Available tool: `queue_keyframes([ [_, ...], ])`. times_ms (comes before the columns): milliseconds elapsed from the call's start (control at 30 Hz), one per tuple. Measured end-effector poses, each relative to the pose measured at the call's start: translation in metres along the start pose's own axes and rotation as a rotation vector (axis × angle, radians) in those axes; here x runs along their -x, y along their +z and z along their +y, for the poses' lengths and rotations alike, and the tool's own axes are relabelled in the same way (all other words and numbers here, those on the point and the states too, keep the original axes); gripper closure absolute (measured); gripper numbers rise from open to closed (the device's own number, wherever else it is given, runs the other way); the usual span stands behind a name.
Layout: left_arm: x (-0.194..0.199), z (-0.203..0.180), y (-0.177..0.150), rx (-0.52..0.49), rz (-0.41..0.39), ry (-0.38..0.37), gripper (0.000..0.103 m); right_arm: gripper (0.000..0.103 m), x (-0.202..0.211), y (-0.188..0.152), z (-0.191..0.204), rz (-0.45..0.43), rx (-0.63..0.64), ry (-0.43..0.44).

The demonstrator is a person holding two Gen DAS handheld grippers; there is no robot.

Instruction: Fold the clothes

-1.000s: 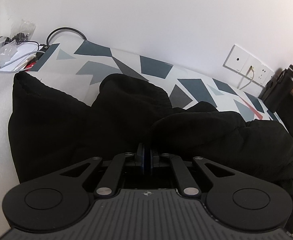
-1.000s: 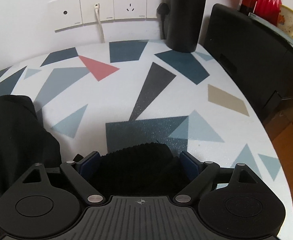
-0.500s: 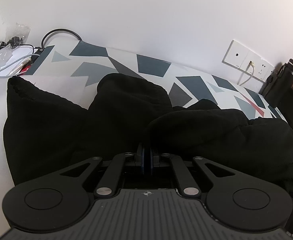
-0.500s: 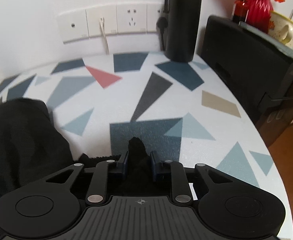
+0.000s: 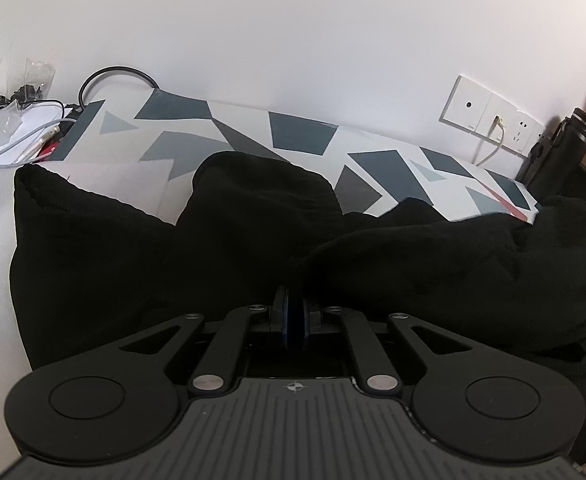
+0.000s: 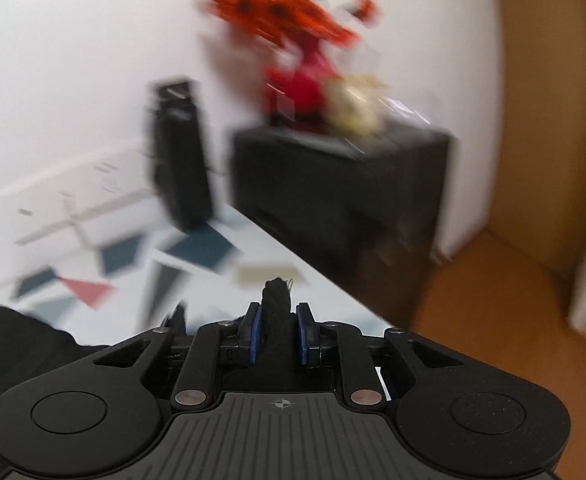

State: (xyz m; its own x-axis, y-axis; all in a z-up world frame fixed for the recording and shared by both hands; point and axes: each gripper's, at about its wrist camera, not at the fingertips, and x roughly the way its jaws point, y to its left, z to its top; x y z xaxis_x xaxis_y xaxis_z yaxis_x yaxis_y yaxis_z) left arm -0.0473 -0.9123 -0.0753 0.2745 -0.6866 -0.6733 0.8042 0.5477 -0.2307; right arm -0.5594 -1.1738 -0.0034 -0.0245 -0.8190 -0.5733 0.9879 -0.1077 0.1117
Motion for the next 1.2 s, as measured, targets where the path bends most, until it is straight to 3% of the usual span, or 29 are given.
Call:
queue_keyframes([
  [133, 0.0, 0.0, -0.001, 0.005, -0.004, -0.005, 0.094, 0.087, -0.008, -0.038, -0.028, 0.206, -0.094, -0.07],
  [200, 0.0, 0.0, -0.002, 0.008, -0.007, -0.008, 0.094, 0.084, -0.009, -0.046, -0.037, 0.251, -0.159, -0.074],
  [433, 0.0, 0.0, -0.001, 0.01, -0.002, -0.005, 0.094, 0.072, -0.005, -0.024, -0.016, 0.164, -0.123, -0.058],
  [867, -0.001, -0.004, -0.003, -0.004, -0.008, 0.018, 0.094, 0.066, -0.016, 0.031, 0.039, 0.022, -0.016, 0.042],
  [1067, -0.002, -0.007, -0.002, -0.005, 0.001, 0.031, 0.093, 0.057, -0.044, 0.047, 0.07, 0.093, 0.05, 0.205],
  [1200, -0.003, -0.01, 0.0, -0.016, 0.014, 0.052, 0.093, 0.047, -0.072, 0.039, 0.108, 0.144, 0.216, 0.332],
])
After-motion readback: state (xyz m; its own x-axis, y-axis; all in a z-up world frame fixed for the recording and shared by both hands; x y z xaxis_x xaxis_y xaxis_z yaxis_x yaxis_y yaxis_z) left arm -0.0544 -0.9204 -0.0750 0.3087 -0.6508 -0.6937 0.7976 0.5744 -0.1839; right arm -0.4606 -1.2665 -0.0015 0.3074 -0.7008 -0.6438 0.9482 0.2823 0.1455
